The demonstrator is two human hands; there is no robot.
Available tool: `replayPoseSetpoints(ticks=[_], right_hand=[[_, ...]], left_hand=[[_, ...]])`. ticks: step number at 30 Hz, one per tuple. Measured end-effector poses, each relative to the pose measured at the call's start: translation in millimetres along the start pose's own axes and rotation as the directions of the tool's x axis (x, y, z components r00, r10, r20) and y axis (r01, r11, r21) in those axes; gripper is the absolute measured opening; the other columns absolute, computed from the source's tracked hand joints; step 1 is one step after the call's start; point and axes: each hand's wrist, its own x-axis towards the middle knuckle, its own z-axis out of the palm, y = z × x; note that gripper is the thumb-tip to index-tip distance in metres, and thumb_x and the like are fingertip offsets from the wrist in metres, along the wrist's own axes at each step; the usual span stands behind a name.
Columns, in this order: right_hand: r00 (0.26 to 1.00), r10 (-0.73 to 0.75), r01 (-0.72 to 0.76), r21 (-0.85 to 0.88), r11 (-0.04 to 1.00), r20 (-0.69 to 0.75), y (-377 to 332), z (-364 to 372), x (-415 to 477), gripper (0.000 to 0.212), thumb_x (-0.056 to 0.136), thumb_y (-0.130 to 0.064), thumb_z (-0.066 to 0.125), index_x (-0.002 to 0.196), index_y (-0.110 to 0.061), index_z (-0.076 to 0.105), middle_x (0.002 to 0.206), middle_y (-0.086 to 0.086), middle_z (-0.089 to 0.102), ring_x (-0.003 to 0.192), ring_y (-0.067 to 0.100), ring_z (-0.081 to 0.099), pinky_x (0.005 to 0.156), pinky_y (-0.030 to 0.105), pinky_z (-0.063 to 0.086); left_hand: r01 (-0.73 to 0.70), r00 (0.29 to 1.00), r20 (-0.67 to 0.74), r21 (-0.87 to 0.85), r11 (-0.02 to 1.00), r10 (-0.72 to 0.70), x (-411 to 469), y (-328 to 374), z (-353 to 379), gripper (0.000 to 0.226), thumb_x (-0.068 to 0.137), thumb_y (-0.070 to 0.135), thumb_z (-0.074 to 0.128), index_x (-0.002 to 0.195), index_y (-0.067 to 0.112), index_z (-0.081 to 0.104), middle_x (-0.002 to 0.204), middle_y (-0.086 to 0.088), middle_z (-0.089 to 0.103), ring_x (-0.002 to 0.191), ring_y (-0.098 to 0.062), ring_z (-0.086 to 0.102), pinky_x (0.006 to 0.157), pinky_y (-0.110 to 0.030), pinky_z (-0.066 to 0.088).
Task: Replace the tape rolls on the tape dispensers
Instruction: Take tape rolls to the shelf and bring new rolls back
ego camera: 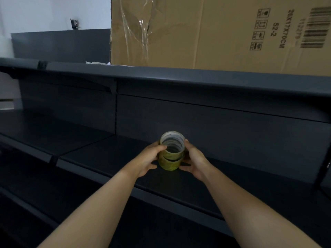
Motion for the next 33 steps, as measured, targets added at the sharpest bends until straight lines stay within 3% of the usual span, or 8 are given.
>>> replayPoseSetpoints(ticks=[4,7,11,14,18,24,28,33], right_hand=[[0.997,-0.009,0.006,0.036,0.999,0.074,5,-5,0,0.057,0.092,-0.053,0.053,0.139,-0.022,0.043,0.139,0.005,0.051,0.124,0.023,0.050,0.093,0.043,0.050],[0.993,-0.015,0.007,0.074,0.997,0.118,7,-11,1,0.046,0.092,-0.049,0.057,0.129,-0.022,0.052,0.127,0.003,0.059,0.116,0.020,0.055,0.079,0.035,0.053],[0.987,-0.013,-0.002,0.093,0.996,0.159,8,-14,1,0.027,0.092,-0.047,0.057,0.108,-0.027,0.064,0.114,-0.003,0.064,0.109,0.013,0.057,0.075,0.032,0.052],[0.985,-0.044,0.027,0.109,0.994,0.165,10,-14,2,0.032,0.092,-0.043,0.058,0.118,-0.023,0.062,0.124,0.000,0.062,0.119,0.016,0.054,0.083,0.035,0.051],[0.977,-0.115,0.088,0.154,0.984,0.181,7,-21,3,0.041,0.092,-0.032,0.062,0.128,-0.014,0.057,0.133,0.005,0.060,0.127,0.020,0.051,0.110,0.048,0.037],[0.963,-0.197,0.170,0.150,0.974,0.187,-3,-29,-3,0.035,0.089,-0.008,0.061,0.123,-0.013,0.060,0.122,0.008,0.067,0.118,0.023,0.060,0.107,0.041,0.043],[0.957,-0.250,0.219,0.200,0.955,0.147,-3,-28,-6,0.049,0.087,-0.027,0.068,0.132,-0.014,0.054,0.127,0.007,0.065,0.119,0.021,0.060,0.105,0.039,0.044],[0.947,-0.295,0.291,0.048,0.956,0.127,3,-30,-15,0.060,0.075,-0.044,0.075,0.125,-0.016,0.059,0.119,0.002,0.070,0.114,0.016,0.064,0.104,0.034,0.045]], left_hand=[[-0.039,0.999,-0.030,-0.044,0.998,0.037,1,-8,6,0.047,0.095,0.052,0.042,0.137,0.031,0.044,0.136,0.006,0.052,0.122,-0.015,0.048,0.105,-0.042,0.040],[-0.048,0.999,0.007,-0.071,0.996,0.048,1,-9,7,0.040,0.096,0.046,0.044,0.133,0.033,0.047,0.134,0.006,0.054,0.118,-0.011,0.050,0.102,-0.037,0.041],[-0.032,0.998,0.055,-0.070,0.997,0.036,3,-12,2,0.042,0.095,0.046,0.046,0.136,0.036,0.043,0.141,0.006,0.048,0.130,-0.017,0.042,0.112,-0.045,0.031],[-0.025,0.998,0.055,-0.073,0.997,0.029,5,-14,-1,0.041,0.095,0.045,0.049,0.135,0.039,0.042,0.143,0.006,0.044,0.134,-0.020,0.037,0.114,-0.049,0.024],[-0.115,0.991,0.053,-0.149,0.982,0.124,8,-16,0,0.038,0.096,0.025,0.051,0.133,0.037,0.048,0.141,0.006,0.048,0.135,-0.016,0.038,0.116,-0.044,0.024],[-0.222,0.970,0.088,-0.063,0.973,0.227,10,-10,12,0.060,0.093,0.017,0.056,0.146,0.029,0.031,0.148,0.008,0.040,0.137,-0.011,0.034,0.118,-0.040,0.023],[-0.271,0.960,0.093,0.052,0.961,0.266,10,-4,23,0.070,0.091,0.019,0.061,0.148,0.031,0.022,0.145,0.013,0.037,0.134,-0.006,0.032,0.116,-0.034,0.025],[-0.292,0.954,0.098,0.072,0.954,0.284,10,-1,28,0.064,0.092,0.017,0.059,0.147,0.028,0.028,0.137,0.011,0.048,0.120,0.000,0.046,0.099,-0.018,0.037]])
